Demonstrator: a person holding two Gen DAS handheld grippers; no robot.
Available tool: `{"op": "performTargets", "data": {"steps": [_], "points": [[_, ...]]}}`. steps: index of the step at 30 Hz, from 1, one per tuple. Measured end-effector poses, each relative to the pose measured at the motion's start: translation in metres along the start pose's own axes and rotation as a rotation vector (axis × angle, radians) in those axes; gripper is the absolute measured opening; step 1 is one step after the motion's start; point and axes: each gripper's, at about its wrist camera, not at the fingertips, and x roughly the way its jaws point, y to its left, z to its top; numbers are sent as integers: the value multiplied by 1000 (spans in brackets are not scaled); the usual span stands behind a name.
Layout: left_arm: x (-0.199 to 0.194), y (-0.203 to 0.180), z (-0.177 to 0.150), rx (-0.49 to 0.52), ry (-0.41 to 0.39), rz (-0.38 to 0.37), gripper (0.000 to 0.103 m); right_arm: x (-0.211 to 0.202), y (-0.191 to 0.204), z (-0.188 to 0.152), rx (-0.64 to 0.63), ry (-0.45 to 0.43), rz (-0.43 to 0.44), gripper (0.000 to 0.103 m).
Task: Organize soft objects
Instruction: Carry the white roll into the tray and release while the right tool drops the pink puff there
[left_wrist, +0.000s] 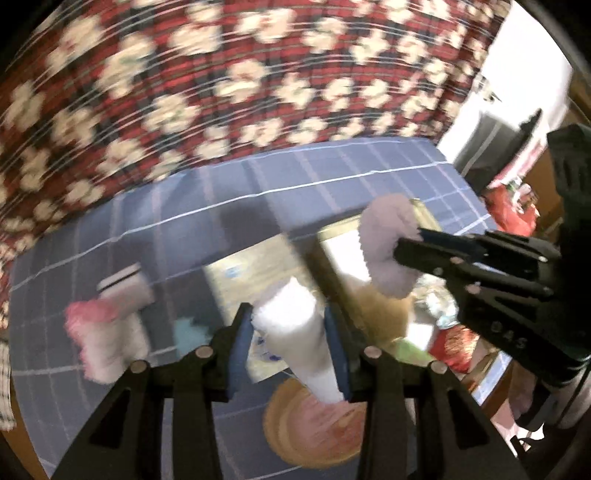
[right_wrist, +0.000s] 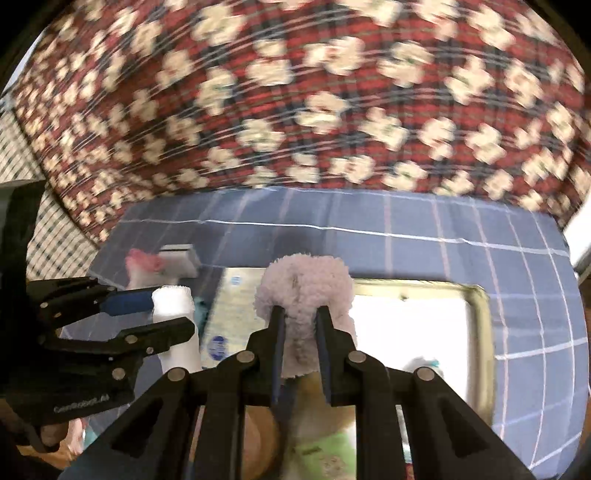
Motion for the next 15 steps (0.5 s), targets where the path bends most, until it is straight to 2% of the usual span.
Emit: {"op": "performTargets", "data": {"steps": [5,12,15], "points": [[19,-43,14,81,15,-58,38,-9,-40,-9,92,5,-59,18],[44,-82,30,139,46,-118,38,-12,-85,-24,186,32,-125,18],[52,-94,32,153,62,-122,40,-9,-98,-30,207,57,-147,24]]}}
